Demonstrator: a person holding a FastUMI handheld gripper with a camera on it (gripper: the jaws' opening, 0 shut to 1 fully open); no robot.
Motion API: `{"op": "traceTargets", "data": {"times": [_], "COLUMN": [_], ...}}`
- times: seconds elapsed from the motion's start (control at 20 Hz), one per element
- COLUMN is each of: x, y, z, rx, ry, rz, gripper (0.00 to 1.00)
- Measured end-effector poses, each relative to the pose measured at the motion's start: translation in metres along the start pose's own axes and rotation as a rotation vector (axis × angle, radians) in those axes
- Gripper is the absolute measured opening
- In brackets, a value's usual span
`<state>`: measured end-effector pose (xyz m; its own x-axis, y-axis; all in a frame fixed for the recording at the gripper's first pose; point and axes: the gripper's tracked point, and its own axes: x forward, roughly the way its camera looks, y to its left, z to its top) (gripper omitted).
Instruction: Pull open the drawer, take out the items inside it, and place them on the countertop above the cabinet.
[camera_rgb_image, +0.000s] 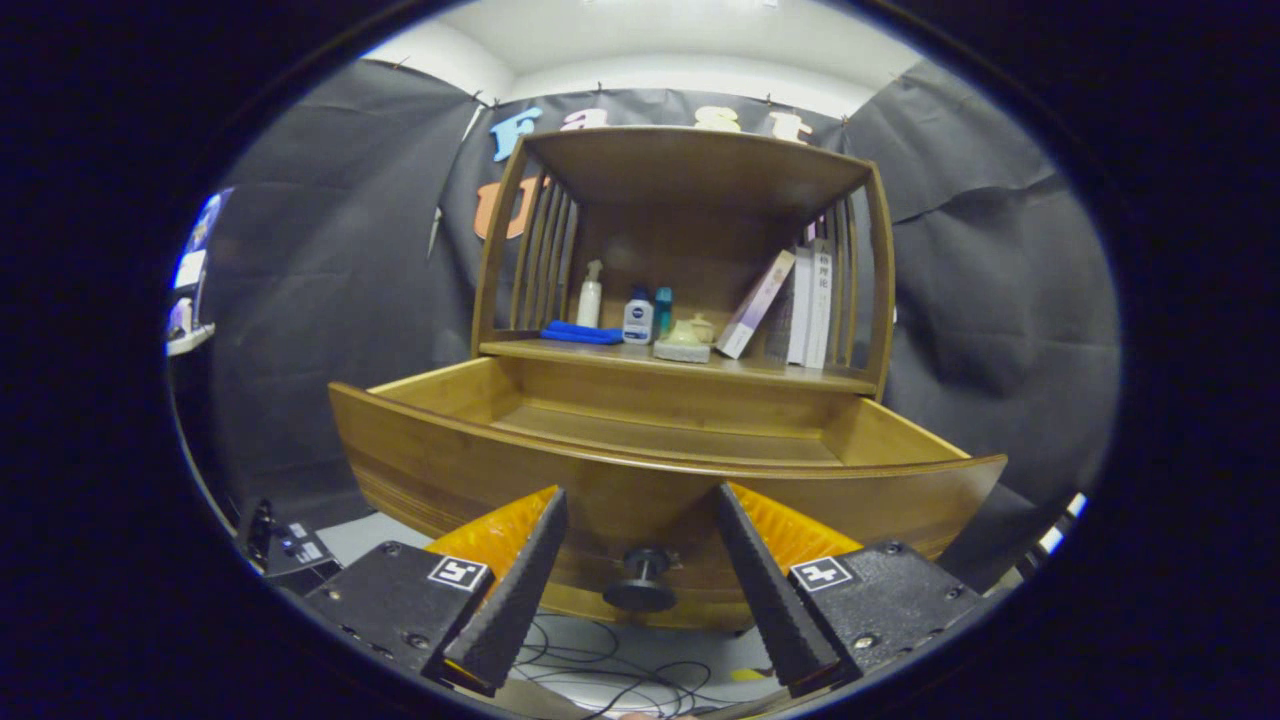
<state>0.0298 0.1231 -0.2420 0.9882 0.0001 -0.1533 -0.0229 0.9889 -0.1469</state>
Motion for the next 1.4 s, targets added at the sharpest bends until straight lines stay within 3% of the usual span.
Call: {"op": "traceTargets", "data": {"times": [0.2,0.3,0.55,1.4], "x": [0.012,0.016,0.030,0.181], "y": [-0.006,-0.003,-0.001,-0.005], "z": [0.000,0.002,0.004,0.041], "rx": [0.004,0.062,0.061,0.031], "ry": [0.012,0.021,0.018,0.092], "rz": [-0.074,-0.063,-0.066,-0.099], "gripper": [0.98,0.99,1.00,0.99]}}
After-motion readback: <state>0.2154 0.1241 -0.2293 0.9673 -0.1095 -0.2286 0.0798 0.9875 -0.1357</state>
